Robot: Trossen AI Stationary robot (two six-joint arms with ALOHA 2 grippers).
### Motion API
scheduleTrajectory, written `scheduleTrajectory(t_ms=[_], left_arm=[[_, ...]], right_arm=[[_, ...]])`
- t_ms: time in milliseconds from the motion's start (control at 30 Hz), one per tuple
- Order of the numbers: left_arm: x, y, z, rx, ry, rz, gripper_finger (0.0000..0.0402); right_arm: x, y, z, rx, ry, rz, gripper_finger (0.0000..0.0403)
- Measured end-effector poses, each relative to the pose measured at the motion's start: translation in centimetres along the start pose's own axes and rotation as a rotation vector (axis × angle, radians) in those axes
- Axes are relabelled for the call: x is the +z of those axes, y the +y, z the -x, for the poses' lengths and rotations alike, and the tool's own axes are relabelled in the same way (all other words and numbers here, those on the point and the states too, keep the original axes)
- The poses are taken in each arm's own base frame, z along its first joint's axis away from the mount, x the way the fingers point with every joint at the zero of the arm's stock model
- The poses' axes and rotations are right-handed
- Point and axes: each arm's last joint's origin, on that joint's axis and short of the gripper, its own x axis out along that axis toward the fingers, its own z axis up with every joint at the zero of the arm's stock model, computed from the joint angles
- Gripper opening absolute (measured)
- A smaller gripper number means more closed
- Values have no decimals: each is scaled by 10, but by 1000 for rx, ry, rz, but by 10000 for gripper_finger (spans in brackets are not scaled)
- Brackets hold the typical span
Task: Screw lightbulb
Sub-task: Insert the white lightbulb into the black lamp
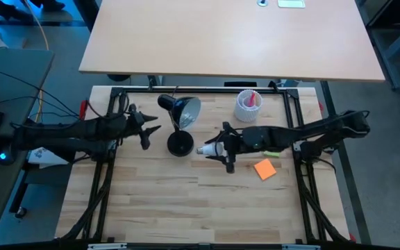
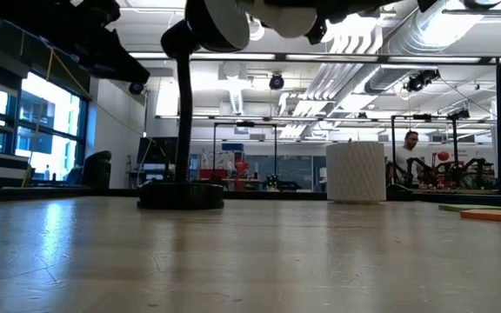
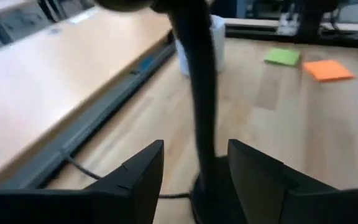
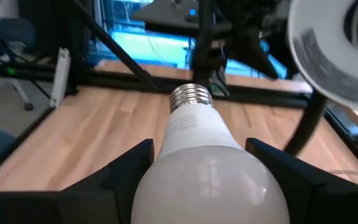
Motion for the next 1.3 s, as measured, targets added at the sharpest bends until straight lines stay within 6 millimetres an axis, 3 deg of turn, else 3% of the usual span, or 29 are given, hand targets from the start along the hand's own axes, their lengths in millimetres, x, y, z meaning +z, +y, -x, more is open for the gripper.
scheduleTrajectory(t_ms=[200,367,500,733,800,1033,1300], left_arm=[[6,-27,3,-195,-68,-10,159],[4,-54,-6,-218,-83,-110,148],[12,-77,-14,-261,-204,-145,145],[22,-112,-21,-232,-455,-429,145],[24,-117,-24,-204,-510,-434,147],[23,-125,-41,-129,-549,-462,199],[51,-148,-60,-152,-580,-452,272]], right_arm=[[0,0,-3,31,-23,6,239],[4,-3,-4,40,-71,1,239],[7,-4,-4,37,-100,-19,240],[6,-4,-4,40,-93,-48,240],[7,-4,-4,40,-101,-67,240],[8,-3,-3,58,-117,-76,240],[9,-3,-3,58,-124,-71,240]])
